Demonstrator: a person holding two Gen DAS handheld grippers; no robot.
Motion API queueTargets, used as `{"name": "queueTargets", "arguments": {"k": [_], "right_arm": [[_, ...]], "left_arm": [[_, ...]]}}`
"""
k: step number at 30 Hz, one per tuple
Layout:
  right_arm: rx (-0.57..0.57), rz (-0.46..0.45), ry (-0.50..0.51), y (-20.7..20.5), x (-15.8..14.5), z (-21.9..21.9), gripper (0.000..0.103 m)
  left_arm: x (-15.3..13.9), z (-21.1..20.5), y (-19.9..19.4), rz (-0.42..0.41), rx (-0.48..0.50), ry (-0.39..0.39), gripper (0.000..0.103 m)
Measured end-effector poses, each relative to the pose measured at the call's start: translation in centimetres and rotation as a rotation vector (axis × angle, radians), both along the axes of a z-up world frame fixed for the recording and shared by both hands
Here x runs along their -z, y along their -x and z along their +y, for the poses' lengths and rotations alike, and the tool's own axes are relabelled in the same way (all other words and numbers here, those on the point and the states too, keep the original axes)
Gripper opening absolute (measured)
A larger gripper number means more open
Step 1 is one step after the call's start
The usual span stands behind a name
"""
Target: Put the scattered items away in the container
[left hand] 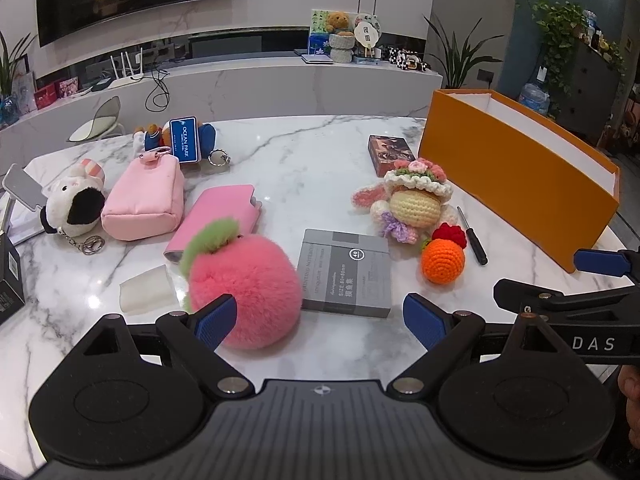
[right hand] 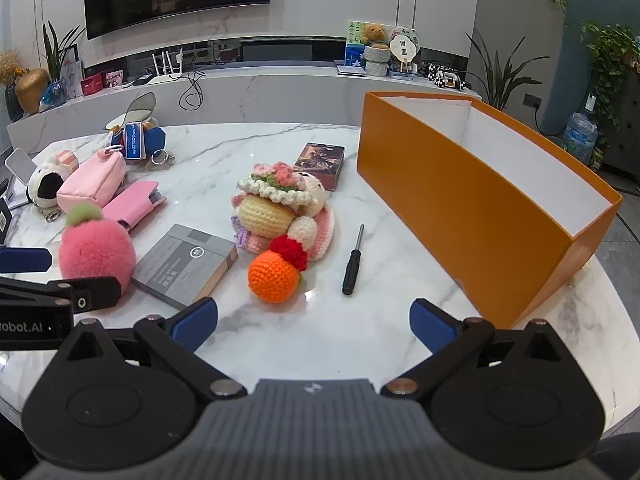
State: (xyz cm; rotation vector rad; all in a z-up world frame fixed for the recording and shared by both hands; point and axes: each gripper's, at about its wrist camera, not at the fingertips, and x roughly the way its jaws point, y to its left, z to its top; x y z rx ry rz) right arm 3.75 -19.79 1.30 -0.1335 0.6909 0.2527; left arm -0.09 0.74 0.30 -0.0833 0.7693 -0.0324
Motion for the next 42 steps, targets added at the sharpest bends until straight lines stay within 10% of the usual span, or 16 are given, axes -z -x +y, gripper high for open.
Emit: {"name": "queueTargets", "arguments": {"k": [42], "right_arm": [[-0.002, 0.006, -0.010, 0.23, 0.02, -0.04, 0.103]], "left_arm": [[0.14, 0.30, 0.00, 0.002, -0.003, -0.026, 0.103]]}}
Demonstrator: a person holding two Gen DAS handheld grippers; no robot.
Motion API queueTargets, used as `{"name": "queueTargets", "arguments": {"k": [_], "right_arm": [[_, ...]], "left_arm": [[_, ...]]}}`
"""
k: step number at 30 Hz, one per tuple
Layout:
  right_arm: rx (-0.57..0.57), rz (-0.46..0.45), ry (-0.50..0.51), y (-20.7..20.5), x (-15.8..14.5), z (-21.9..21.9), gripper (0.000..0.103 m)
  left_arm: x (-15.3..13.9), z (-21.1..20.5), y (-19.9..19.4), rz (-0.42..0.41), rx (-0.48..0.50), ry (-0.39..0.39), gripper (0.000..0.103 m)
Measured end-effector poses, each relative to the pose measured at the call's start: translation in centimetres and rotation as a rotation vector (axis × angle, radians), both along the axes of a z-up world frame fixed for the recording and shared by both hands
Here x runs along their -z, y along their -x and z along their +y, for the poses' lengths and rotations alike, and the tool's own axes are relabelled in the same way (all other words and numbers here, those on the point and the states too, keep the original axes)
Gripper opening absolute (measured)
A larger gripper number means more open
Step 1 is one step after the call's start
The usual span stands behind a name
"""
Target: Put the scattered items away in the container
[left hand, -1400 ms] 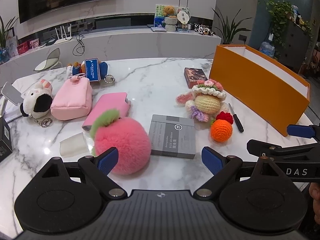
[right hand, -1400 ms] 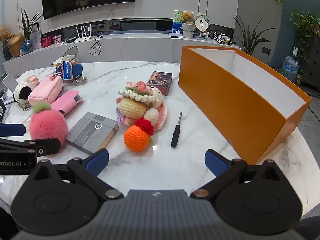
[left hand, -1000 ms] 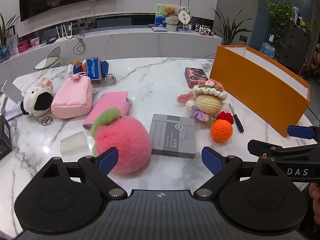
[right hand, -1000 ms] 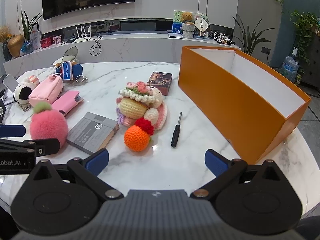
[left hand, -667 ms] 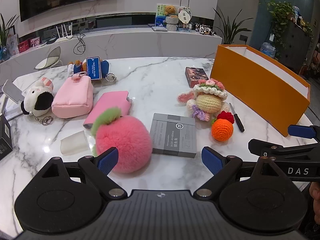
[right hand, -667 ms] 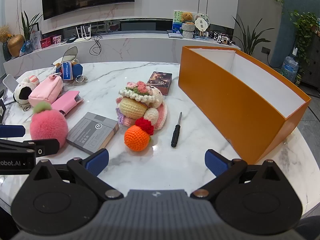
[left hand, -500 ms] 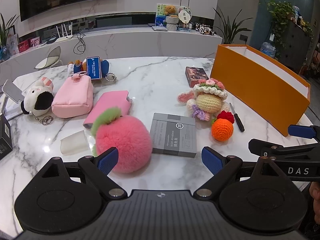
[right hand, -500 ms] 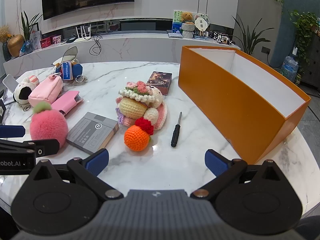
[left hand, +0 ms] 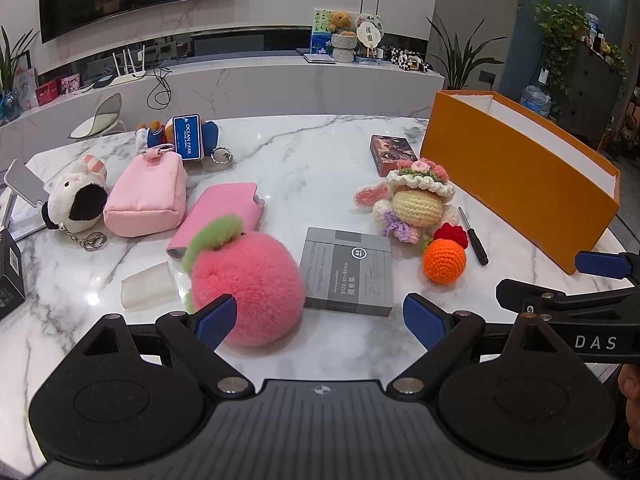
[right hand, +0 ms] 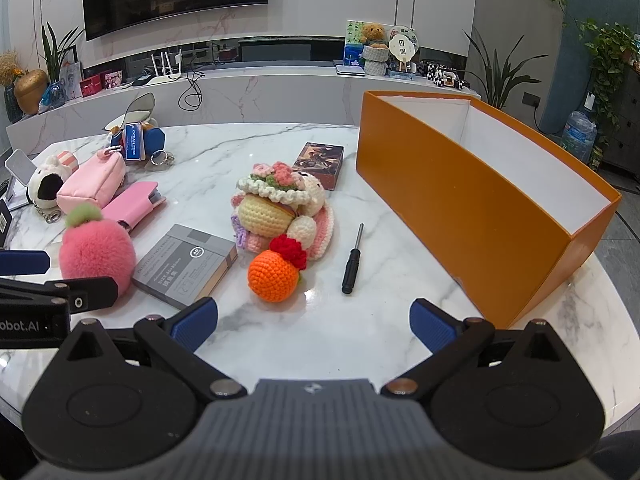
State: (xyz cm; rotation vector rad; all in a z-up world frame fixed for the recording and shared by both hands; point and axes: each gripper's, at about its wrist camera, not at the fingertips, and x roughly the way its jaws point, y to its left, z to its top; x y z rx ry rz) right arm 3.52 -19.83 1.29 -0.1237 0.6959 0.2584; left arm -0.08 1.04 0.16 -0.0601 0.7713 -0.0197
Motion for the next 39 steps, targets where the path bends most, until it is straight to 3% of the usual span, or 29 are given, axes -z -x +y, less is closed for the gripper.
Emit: {"name": "queueTargets", "arguments": {"k": [32, 39], "right_arm": [[0.001, 0.007, 0.004, -0.1, 0.1, 0.2, 0.103], [-0.063, -0.038, -0.049, 0.3, -0.4, -0.2, 0.103]], "left_arm": [[-0.1, 0.2, 0.0, 0.002, -0.009, 0.004, 0.103], [0.1, 2.2, -0.4, 0.016, -0.060, 0.015, 0.103]]}}
